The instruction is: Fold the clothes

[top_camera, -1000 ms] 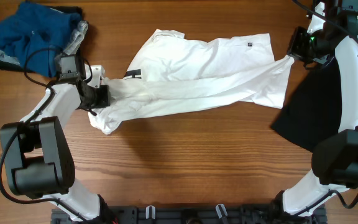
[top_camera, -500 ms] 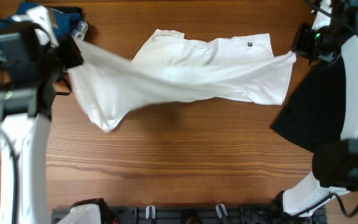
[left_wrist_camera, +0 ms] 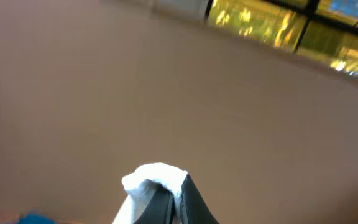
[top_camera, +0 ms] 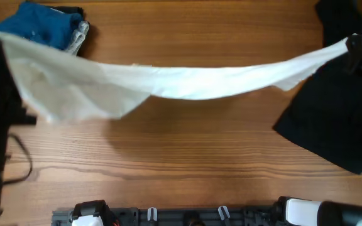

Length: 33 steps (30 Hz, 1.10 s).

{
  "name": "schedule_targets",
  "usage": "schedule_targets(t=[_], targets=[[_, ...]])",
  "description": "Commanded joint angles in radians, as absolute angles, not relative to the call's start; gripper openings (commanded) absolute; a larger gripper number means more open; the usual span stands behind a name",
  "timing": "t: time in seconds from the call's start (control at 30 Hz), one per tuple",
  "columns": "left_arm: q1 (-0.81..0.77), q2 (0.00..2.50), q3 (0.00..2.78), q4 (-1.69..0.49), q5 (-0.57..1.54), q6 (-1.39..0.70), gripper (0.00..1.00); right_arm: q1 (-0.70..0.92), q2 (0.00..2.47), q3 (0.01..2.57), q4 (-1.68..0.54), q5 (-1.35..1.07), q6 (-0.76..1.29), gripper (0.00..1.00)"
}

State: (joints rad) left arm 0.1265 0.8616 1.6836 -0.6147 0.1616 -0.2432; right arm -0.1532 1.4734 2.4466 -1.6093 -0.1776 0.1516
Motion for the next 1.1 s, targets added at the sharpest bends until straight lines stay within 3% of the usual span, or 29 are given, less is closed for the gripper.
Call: schedule_targets(t=[0.0,0.23,0.37,0.8,0.83,0.97,1.03,1.07], targets=[[0.130,0.846,1.831,-0.645,0.119,-0.186,0.04,-0.159,1.360,2.499,-1.608,-0.125,0.160,0.04],[0.130,0.846,1.947,-0.730,0.110,-0.186,0.04,-0.159,1.198,2.553,-1.608,-0.070,0.183,0.04],[0.130,0.857,1.984,-0.747,0.004,-0.164,0.04,-0.158,1.183,2.560,-1.608,0.028,0.210,0.04],[0.123,1.524,1.984,-0.820,0.108,-0.164,0.04,-0.158,1.927,2.557,-1.601,-0.044,0.134,0.04],[0.111,1.577,1.984,-0.820,0.108,-0.164,0.04,-0.158,2.005,2.557,-1.600,-0.135,0.077,0.09],[0.080,1.621,1.984,-0.820,0.103,-0.164,0.04,-0.132,2.124,2.535,-1.608,-0.416,-0.159,0.47],[0.080,1.618,1.984,-0.828,0.104,-0.164,0.04,-0.058,2.144,2.496,-1.607,-0.439,-0.223,0.68],[0.080,1.617,1.984,-0.832,0.104,-0.164,0.04,-0.025,2.149,2.479,-1.608,-0.439,-0.236,0.70]])
